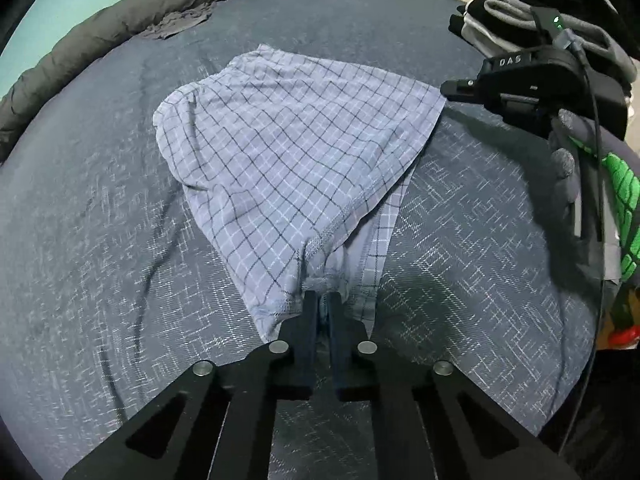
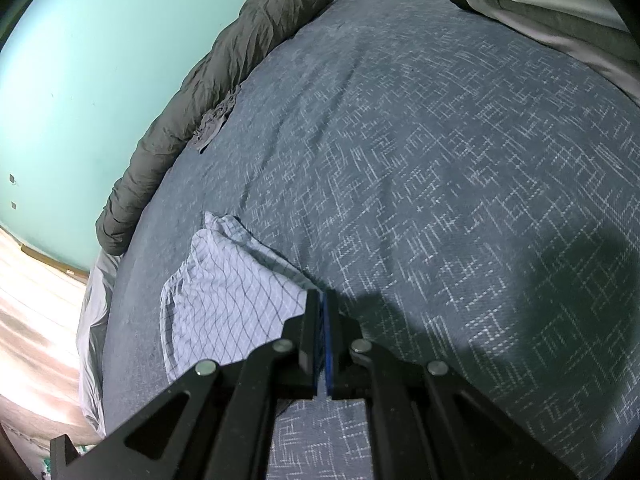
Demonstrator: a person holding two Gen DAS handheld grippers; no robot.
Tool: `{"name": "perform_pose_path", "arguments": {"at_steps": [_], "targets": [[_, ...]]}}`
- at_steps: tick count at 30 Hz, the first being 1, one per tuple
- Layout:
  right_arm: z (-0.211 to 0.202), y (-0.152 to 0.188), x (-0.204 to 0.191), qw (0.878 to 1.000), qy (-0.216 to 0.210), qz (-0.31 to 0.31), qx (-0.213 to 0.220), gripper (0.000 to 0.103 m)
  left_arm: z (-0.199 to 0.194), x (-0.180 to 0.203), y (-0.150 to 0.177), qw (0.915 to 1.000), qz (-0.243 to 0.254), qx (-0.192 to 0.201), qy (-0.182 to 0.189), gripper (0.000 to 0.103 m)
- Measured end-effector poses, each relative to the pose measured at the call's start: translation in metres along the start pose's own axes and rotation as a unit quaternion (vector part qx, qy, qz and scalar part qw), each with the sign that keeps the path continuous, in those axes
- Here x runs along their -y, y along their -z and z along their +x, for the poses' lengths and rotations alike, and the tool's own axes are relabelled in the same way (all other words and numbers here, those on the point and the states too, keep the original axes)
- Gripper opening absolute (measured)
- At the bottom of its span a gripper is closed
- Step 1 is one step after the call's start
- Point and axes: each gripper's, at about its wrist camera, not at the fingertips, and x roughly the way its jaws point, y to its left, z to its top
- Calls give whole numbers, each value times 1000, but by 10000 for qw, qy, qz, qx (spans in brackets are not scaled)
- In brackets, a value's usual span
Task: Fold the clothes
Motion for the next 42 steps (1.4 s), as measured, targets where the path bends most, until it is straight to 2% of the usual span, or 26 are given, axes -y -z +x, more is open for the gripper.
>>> {"name": "perform_pose_path", "arguments": {"at_steps": [4, 7, 17, 22, 25, 28, 29, 33, 37, 40, 42], "targets": [[0, 0, 1, 10000, 0, 11, 2, 1, -21, -8, 6, 9989, -202, 354, 240, 4], [1, 0, 1, 10000, 1, 13, 3, 1, -29, -15, 13, 9979, -330, 442, 352, 4], [6, 2, -1, 9998, 159, -74, -15, 1, -22, -15, 29, 9988, -210, 129, 426, 4], [9, 3, -2, 9994, 303, -140, -38, 1, -30, -16, 27, 9985, -269, 164, 451, 5], [9, 3, 0, 9992, 376, -122, -12, 1, -46, -26, 18, 9967, -462, 374, 555, 11], [4, 1, 3, 9990, 432, -69, 106, 3, -53, -38, 9, 9941, -683, 542, 647, 25], [2, 0, 4, 9990, 418, -28, 175, 3, -52, -44, 5, 9934, -767, 590, 614, 30], [-8, -3, -6, 9990, 117, -162, 407, 4, -41, -61, -10, 9908, -1046, 679, 532, 31], [5, 4, -31, 9973, -319, -638, 154, 4, -21, -75, -25, 9877, -1308, 699, 493, 31], [19, 12, -45, 9951, -323, -927, -114, 4, -3, -86, -32, 9846, -1523, 666, 533, 31], [30, 15, -46, 9947, 22, -997, -267, 4, 8, -95, -34, 9820, -1677, 654, 577, 31]]}}
